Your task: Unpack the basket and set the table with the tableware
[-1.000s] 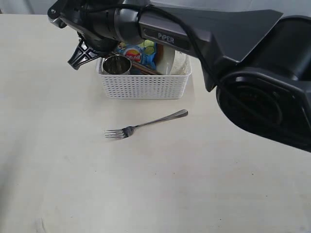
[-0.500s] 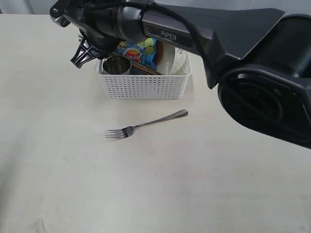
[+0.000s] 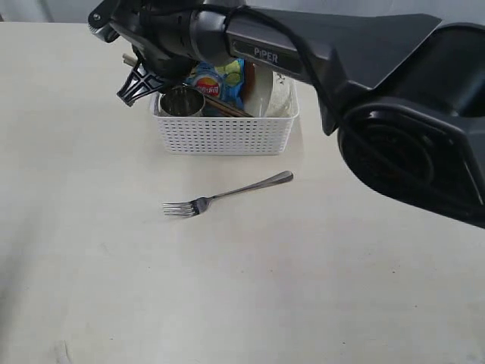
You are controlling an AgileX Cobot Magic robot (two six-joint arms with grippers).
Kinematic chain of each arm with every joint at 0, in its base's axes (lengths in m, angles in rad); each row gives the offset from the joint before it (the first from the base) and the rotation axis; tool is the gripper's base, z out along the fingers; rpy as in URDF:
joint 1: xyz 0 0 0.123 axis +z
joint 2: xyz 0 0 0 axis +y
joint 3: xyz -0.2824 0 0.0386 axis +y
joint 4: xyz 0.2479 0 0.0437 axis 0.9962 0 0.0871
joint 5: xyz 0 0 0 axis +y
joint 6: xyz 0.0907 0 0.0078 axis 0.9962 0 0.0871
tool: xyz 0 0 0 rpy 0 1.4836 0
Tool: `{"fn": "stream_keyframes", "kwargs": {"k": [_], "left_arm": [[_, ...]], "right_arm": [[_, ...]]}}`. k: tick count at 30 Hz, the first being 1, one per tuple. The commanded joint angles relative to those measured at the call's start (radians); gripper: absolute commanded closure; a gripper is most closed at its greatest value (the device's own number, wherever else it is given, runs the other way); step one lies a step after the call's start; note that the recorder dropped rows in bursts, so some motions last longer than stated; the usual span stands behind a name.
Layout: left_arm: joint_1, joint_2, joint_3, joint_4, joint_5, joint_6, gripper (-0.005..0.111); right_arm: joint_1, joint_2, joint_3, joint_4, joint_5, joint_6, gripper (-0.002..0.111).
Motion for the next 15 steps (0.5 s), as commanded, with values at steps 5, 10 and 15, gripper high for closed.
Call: {"fn": "stream_keyframes", "kwargs": {"k": [5,10,15], "left_arm": [[-0.007,-0.004,0.002,0.002,-0.006,0.001,0.107],[-0.007,-0.004,0.002,0.002,-0.006,0.001,0.107],[-0.007,-0.004,0.002,0.002,-0.006,-0.001,0.107]], "right_arm": [[-0.005,0.007,-0.002,0.007,0.001,-0.013,0.109],[-0.005,0.007,-0.002,0.007,0.019,-0.032,0.109],[0.0,0.005,-0.002,0.004,0.056,-0.069,0.109]]}}
